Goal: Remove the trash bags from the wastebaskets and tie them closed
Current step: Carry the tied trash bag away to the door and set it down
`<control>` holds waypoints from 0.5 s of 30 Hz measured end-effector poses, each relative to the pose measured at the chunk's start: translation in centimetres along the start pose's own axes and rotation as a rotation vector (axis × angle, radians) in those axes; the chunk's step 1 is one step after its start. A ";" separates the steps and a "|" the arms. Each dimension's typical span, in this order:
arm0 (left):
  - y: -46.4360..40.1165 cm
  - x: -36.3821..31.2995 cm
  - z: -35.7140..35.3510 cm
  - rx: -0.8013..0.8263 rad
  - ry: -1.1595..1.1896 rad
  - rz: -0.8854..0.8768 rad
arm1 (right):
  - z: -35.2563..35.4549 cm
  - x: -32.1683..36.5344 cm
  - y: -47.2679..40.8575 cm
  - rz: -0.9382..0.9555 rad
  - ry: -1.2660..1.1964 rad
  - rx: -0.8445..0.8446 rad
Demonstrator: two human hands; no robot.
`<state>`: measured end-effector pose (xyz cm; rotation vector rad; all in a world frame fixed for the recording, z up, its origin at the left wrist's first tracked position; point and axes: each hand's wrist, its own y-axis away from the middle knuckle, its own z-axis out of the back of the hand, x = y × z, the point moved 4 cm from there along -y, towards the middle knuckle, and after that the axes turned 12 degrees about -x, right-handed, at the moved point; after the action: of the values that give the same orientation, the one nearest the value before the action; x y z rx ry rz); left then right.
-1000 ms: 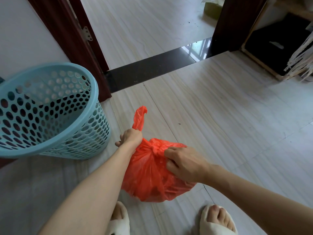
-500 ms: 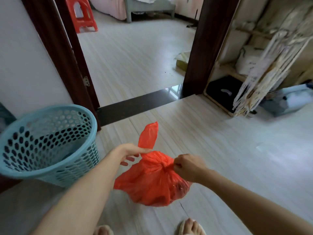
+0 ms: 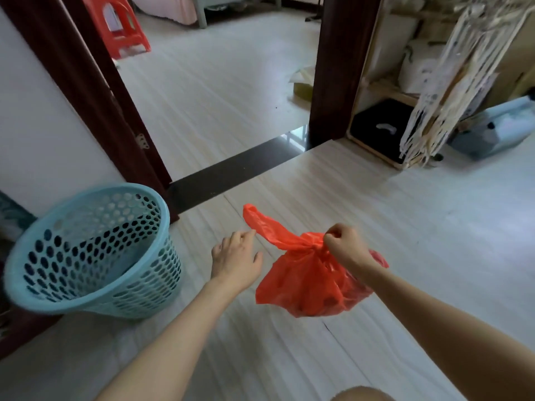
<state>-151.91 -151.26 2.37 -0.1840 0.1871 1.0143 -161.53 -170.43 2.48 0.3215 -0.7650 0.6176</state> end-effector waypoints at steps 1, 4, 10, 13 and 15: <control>-0.6 0.0 -1.3 0.025 -0.039 -0.015 | -0.5 -0.9 -0.7 -0.026 0.005 -0.006; -2.5 -0.2 -5.1 0.148 -0.070 0.013 | -1.7 -3.5 -2.6 -0.105 0.047 0.027; -2.2 -6.5 -3.1 0.347 -0.049 0.009 | 2.9 -4.9 -1.0 -0.251 0.119 0.171; -1.7 -10.2 2.3 0.406 -0.072 -0.046 | 8.5 -3.3 0.3 -0.321 0.162 0.192; -1.7 -13.7 7.5 0.429 -0.093 -0.093 | 14.3 -1.2 1.3 -0.360 0.175 0.202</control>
<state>-157.00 -161.59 13.02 0.2425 0.3035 0.8664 -170.83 -176.84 11.45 0.5687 -0.4612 0.3756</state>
